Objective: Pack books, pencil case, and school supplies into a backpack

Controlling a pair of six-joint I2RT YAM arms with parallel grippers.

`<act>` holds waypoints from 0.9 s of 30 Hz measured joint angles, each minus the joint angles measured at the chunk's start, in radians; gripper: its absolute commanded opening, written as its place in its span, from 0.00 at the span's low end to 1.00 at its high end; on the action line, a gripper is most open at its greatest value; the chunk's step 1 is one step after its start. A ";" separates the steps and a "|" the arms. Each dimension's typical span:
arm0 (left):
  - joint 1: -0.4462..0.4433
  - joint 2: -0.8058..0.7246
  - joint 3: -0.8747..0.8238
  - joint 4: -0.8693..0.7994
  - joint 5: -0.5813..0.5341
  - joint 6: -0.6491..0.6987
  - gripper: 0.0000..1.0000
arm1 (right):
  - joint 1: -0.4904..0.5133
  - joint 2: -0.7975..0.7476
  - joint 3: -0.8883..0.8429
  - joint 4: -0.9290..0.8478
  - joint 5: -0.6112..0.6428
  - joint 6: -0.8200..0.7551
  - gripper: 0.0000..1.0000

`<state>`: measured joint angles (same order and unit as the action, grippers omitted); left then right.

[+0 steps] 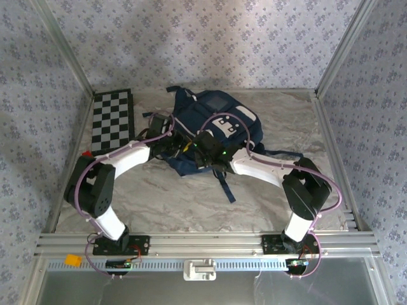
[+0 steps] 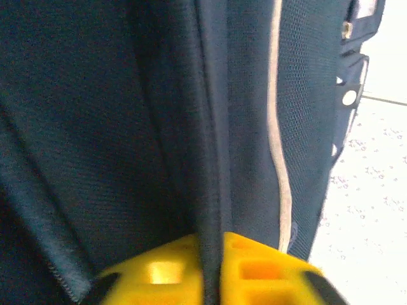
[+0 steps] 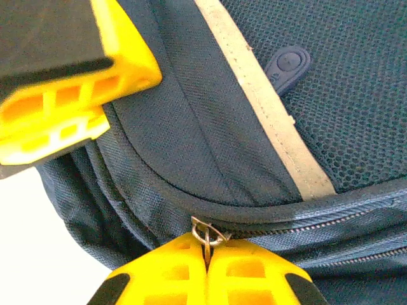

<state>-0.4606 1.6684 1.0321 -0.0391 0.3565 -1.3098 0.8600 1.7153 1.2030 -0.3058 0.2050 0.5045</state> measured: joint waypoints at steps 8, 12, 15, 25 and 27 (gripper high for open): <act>0.015 0.007 0.109 -0.193 -0.023 0.160 0.00 | -0.138 -0.084 -0.098 0.011 -0.069 -0.035 0.00; 0.022 0.007 0.110 -0.198 0.010 0.213 0.00 | -0.177 -0.097 -0.101 0.011 -0.126 -0.064 0.05; 0.030 0.008 0.120 -0.219 0.019 0.271 0.48 | -0.190 -0.105 -0.102 0.002 -0.148 -0.098 0.51; 0.239 -0.317 -0.042 -0.343 -0.501 0.587 1.00 | -0.461 -0.387 -0.327 0.037 0.242 -0.182 1.00; 0.282 -0.410 -0.154 -0.198 -0.671 0.733 1.00 | -0.558 -0.389 -0.412 0.145 0.307 -0.227 1.00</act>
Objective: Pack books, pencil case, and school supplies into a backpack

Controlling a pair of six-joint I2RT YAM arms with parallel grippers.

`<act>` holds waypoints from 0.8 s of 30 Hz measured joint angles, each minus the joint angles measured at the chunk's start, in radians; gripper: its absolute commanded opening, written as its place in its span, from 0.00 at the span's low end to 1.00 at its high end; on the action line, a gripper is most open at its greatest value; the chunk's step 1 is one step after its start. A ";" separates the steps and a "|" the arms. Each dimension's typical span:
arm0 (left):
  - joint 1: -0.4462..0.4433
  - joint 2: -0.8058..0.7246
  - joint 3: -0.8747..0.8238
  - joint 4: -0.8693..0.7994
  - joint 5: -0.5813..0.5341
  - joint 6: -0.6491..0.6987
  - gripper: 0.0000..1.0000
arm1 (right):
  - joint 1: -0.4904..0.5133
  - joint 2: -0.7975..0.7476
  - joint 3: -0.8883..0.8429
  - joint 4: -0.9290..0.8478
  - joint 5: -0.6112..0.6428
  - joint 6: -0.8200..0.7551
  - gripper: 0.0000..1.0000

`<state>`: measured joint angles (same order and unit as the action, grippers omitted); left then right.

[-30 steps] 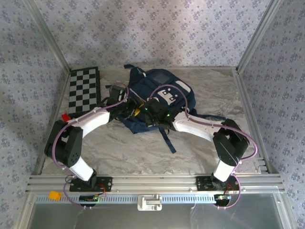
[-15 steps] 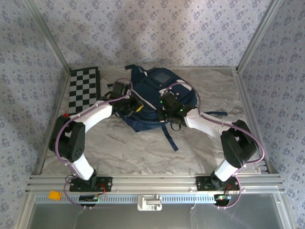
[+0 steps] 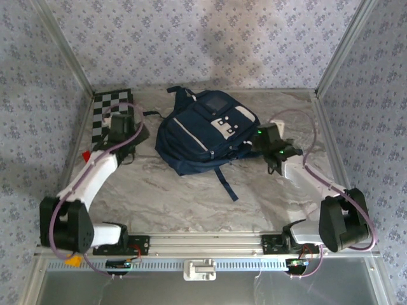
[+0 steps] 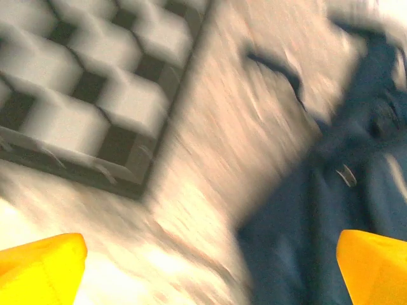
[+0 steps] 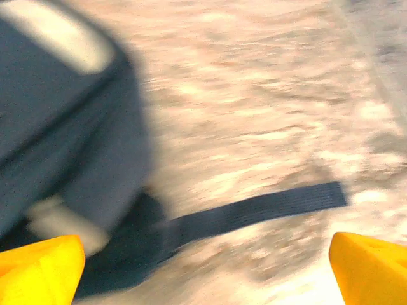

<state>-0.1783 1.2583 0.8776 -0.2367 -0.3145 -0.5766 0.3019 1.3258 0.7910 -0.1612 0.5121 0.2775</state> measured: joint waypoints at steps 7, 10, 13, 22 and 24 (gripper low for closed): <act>0.103 0.026 -0.459 0.567 -0.111 0.357 1.00 | -0.234 0.053 -0.328 0.499 -0.140 -0.196 1.00; 0.109 0.150 -0.527 0.757 -0.057 0.445 1.00 | -0.303 0.159 -0.410 0.750 -0.286 -0.244 1.00; 0.110 0.260 -0.533 0.922 -0.002 0.501 1.00 | -0.322 0.212 -0.420 0.819 -0.372 -0.268 1.00; 0.146 0.282 -0.505 1.048 0.024 0.509 1.00 | -0.324 0.211 -0.412 0.938 -0.458 -0.287 1.00; 0.146 0.282 -0.505 1.053 0.031 0.509 1.00 | -0.324 0.211 -0.412 0.938 -0.465 -0.287 1.00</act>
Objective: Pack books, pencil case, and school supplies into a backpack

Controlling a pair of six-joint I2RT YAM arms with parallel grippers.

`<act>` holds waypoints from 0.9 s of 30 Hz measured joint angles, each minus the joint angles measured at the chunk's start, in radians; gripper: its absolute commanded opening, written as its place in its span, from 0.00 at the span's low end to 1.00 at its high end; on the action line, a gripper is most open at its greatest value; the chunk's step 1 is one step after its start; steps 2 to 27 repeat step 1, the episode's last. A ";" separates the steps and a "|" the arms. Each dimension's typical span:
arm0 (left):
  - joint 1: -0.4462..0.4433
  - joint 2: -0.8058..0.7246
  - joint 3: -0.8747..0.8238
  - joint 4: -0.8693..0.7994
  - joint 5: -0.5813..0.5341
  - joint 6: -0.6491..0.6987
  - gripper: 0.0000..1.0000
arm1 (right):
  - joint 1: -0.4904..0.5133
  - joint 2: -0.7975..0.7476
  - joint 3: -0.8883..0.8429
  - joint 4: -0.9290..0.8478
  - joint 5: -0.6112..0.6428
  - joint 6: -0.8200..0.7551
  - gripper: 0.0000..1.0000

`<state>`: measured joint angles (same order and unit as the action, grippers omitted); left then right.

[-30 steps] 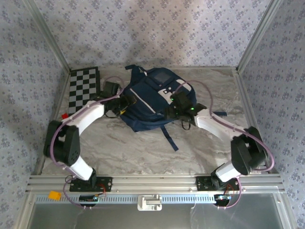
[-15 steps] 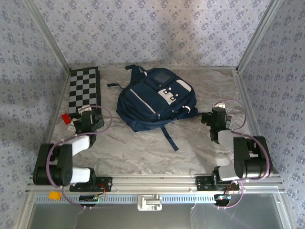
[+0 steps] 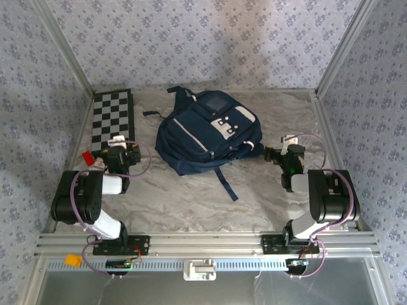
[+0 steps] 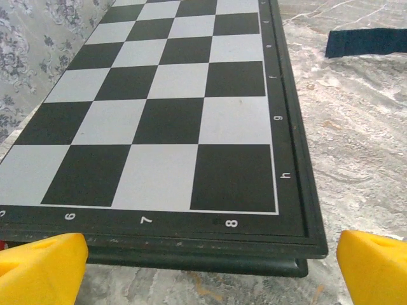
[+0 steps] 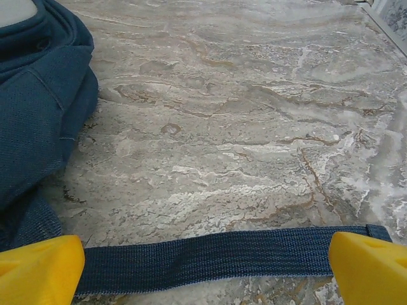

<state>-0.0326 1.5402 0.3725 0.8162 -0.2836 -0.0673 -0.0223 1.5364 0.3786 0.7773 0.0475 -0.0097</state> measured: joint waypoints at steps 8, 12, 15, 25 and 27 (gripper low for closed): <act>0.000 0.000 0.000 0.000 0.000 0.000 1.00 | 0.000 0.000 0.000 0.000 -0.004 0.000 1.00; 0.000 0.000 0.000 0.000 0.000 0.000 1.00 | 0.000 0.000 0.000 0.000 -0.004 0.000 1.00; 0.000 0.000 0.000 0.000 0.000 0.000 1.00 | 0.000 0.000 0.000 0.000 -0.004 0.000 1.00; 0.000 0.000 0.000 0.000 0.000 0.000 1.00 | 0.000 0.000 0.000 0.000 -0.004 0.000 1.00; 0.000 0.000 0.000 0.000 0.000 0.000 1.00 | 0.000 0.000 0.000 0.000 -0.004 0.000 1.00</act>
